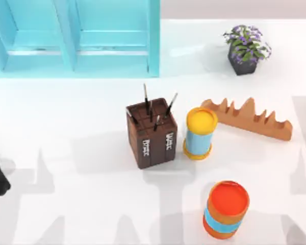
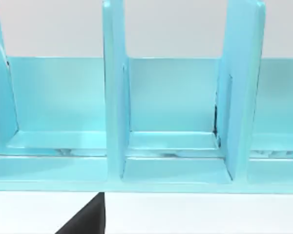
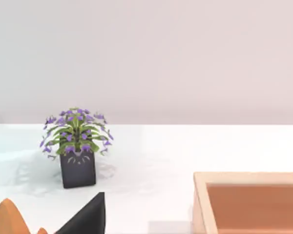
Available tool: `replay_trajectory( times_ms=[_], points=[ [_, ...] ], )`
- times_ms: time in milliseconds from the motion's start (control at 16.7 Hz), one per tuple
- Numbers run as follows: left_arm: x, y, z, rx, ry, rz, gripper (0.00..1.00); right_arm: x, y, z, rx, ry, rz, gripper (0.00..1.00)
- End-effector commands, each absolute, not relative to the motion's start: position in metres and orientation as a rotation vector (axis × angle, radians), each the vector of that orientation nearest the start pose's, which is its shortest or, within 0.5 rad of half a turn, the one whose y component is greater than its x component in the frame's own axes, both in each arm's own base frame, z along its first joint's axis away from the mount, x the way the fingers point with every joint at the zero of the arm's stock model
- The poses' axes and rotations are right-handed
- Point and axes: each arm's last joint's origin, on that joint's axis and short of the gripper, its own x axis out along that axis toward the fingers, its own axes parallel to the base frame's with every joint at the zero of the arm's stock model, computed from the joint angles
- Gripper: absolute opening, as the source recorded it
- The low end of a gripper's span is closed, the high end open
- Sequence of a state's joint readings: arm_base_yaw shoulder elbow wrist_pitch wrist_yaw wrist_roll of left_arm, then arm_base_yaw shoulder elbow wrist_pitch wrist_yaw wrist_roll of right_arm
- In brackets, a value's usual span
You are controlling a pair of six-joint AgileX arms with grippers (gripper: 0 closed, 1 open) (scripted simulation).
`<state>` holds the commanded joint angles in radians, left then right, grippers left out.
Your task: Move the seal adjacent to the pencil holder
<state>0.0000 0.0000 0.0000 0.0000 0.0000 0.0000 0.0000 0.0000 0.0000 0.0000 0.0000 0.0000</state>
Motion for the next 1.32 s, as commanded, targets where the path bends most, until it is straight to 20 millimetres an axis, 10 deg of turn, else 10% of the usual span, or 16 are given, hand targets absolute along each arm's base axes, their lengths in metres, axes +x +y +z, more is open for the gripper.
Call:
replay_trajectory(
  times_ms=[660,1320],
  points=[
    [0.127,0.006,0.219,0.039,0.382,0.049,1.0,0.106,-0.001,0.16,0.0,0.0,0.0,1.0],
    [0.255,0.041,0.275,0.054,1.181,0.038,1.0,0.106,-0.001,0.16,0.0,0.0,0.0,1.0]
  ],
)
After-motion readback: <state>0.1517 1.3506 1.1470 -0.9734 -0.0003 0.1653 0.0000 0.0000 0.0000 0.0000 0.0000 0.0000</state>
